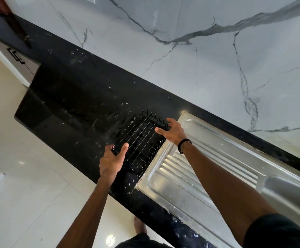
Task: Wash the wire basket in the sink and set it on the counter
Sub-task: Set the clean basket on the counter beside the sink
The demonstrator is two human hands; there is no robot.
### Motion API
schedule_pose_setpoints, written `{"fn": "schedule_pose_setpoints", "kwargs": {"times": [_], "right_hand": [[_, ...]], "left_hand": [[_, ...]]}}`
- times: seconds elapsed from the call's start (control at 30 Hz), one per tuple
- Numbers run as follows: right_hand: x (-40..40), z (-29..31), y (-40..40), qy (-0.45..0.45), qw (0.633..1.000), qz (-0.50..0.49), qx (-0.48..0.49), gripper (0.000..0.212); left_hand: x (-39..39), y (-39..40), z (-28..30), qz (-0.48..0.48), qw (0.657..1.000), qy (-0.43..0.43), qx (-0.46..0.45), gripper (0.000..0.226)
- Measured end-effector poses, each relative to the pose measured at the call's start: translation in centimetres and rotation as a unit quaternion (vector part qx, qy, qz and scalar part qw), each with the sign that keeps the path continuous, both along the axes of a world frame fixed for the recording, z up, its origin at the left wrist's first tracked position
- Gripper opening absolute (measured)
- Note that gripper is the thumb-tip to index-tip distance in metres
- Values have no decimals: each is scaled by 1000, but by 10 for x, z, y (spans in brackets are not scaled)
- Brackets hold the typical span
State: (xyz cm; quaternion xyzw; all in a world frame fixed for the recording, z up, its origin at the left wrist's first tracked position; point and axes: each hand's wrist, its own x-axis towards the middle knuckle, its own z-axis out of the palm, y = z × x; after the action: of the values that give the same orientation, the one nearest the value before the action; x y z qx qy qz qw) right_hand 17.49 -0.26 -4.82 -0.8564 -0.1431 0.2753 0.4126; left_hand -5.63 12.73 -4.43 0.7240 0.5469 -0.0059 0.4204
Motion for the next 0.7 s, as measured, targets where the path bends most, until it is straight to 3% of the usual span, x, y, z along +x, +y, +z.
{"fn": "schedule_pose_setpoints", "kwargs": {"times": [0.2, 0.33, 0.5, 0.7], "right_hand": [[-11, -2, -8, 16, 999, -45, 20, 83], [-7, 9, -31, -10, 998, -65, 13, 66], [21, 20, -93, -62, 995, -77, -20, 26], [37, 10, -156, -52, 990, -124, -48, 58]], "left_hand": [[-4, -1, -11, 15, 999, -30, 2, 120], [-5, -32, 0, 2, 998, -64, 29, 82], [22, -81, 15, -25, 989, -143, -5, 74], [42, -125, 2, -81, 980, -160, -90, 75]]}}
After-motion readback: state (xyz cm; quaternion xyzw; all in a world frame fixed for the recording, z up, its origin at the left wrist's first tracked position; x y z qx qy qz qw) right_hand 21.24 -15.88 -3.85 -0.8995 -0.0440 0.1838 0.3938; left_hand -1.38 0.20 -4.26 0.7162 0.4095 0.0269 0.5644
